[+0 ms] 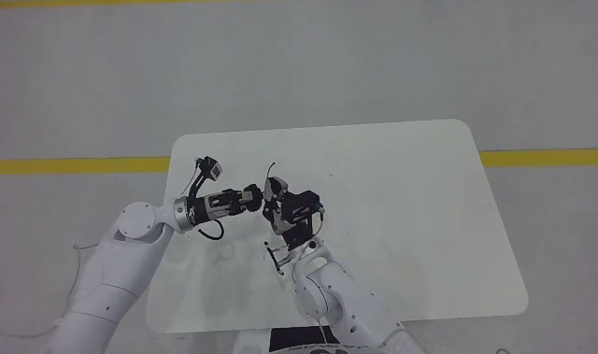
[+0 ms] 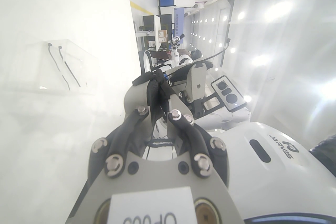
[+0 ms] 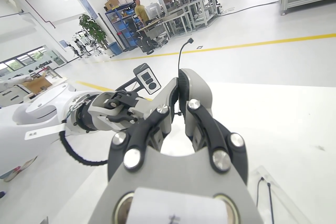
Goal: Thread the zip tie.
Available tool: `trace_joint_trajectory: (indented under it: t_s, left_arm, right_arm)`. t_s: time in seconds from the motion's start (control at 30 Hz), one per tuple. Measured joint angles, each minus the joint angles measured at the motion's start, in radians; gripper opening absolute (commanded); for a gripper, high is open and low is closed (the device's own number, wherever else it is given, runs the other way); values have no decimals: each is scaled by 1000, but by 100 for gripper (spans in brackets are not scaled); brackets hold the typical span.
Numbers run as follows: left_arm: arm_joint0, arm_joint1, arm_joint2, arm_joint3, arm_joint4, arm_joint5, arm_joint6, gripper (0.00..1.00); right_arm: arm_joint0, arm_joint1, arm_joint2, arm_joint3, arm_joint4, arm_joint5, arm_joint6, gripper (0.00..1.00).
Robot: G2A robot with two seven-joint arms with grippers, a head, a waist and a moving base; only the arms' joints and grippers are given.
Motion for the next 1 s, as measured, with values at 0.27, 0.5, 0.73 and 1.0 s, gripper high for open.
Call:
trace_joint_trajectory:
  t_s: [0.27, 0.5, 0.73, 1.0]
  left_arm:
    - [0, 0, 0, 0, 0, 0, 0, 0]
    - [0, 0, 0, 0, 0, 0, 0, 0]
    - [0, 0, 0, 0, 0, 0, 0, 0]
    - [0, 0, 0, 0, 0, 0, 0, 0]
  right_arm:
    - [-2, -1, 1, 1, -3, -1, -3, 0]
    - [-4, -1, 5, -3, -7, -3, -6, 0]
    - [-5, -2, 7, -1, -8, -6, -4, 0]
    - [-4, -4, 5, 3, -10, -8, 4, 0]
